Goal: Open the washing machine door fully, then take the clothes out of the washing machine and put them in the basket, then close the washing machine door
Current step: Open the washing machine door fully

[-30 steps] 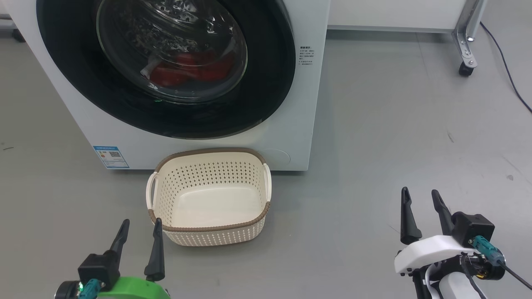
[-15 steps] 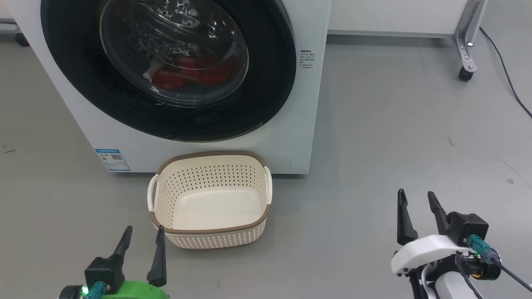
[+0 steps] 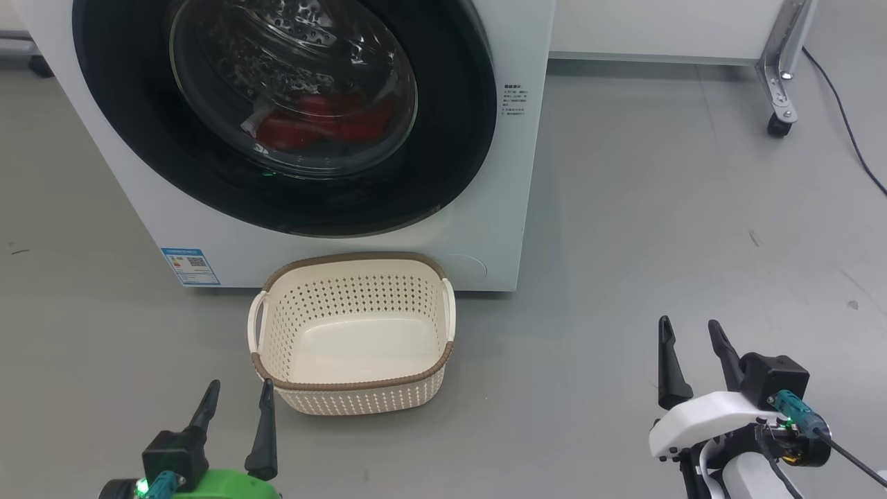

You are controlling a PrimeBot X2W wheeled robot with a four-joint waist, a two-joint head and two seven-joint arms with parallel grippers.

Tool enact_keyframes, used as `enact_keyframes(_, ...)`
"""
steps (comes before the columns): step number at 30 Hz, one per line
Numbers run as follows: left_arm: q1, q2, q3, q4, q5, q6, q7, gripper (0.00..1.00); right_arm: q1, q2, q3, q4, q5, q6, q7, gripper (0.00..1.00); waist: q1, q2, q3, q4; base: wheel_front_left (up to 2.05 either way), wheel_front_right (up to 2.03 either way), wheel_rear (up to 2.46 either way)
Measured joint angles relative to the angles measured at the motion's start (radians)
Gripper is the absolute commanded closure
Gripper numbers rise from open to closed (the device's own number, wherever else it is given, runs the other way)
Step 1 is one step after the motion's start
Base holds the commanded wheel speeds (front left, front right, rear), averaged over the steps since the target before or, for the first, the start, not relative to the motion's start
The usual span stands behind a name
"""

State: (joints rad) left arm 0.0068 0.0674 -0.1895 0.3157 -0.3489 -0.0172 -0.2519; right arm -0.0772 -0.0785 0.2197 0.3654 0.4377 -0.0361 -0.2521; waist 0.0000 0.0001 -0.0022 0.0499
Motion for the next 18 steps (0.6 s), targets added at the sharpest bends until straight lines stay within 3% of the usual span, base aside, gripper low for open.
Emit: enact_keyframes(18,0.0,-0.011,0.006,0.019,0.007,0.0,0.0,0.0,-0.017,0.002,-0.004,0.015,0.0,0.004,0.0,0.0,0.0,0.0,-0.003,0.003,0.0,0.0,0.0)
